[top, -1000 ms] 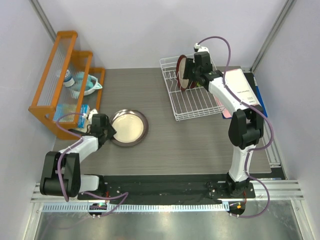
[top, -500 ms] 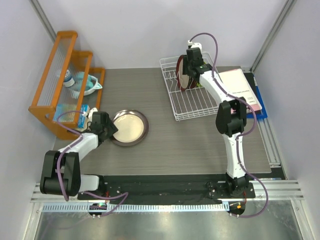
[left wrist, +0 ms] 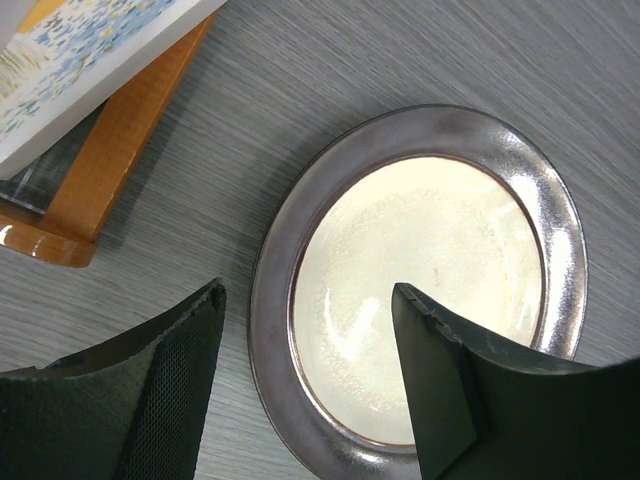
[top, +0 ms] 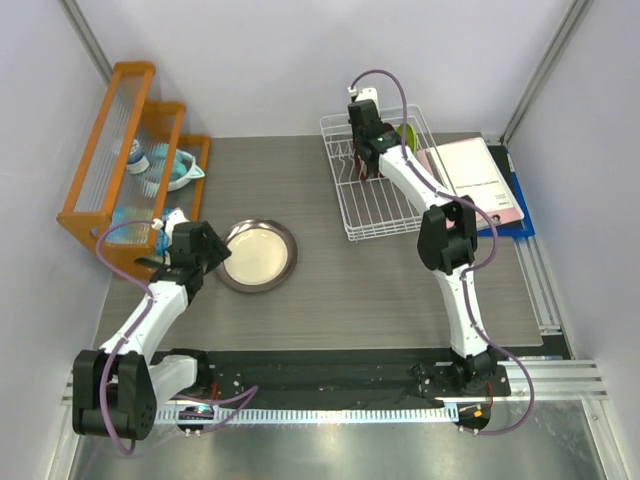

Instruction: Unload the plates from the dish rack

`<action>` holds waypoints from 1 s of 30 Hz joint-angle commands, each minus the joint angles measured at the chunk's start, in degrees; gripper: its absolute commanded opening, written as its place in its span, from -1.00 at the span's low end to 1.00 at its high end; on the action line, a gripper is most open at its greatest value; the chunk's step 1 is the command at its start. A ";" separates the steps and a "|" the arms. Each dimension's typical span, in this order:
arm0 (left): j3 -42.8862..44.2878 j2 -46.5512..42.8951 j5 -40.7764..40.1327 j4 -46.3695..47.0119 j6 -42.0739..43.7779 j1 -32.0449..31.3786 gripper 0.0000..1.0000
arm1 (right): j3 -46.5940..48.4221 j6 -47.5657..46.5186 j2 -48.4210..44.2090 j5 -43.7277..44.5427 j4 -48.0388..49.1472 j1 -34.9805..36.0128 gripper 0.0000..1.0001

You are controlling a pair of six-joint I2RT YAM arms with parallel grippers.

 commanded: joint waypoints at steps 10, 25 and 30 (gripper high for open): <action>1.04 -3.08 1.31 -0.57 0.53 -0.26 0.55 | -5.02 -8.12 -8.61 18.06 10.40 3.54 -0.98; 1.30 -4.93 5.00 0.31 -0.08 -0.61 0.99 | -14.17 -6.19 -23.29 17.71 11.47 4.42 -0.98; 1.91 -5.72 6.49 0.49 -0.52 -0.78 0.99 | -16.09 -3.29 -27.76 16.57 8.92 4.86 -0.98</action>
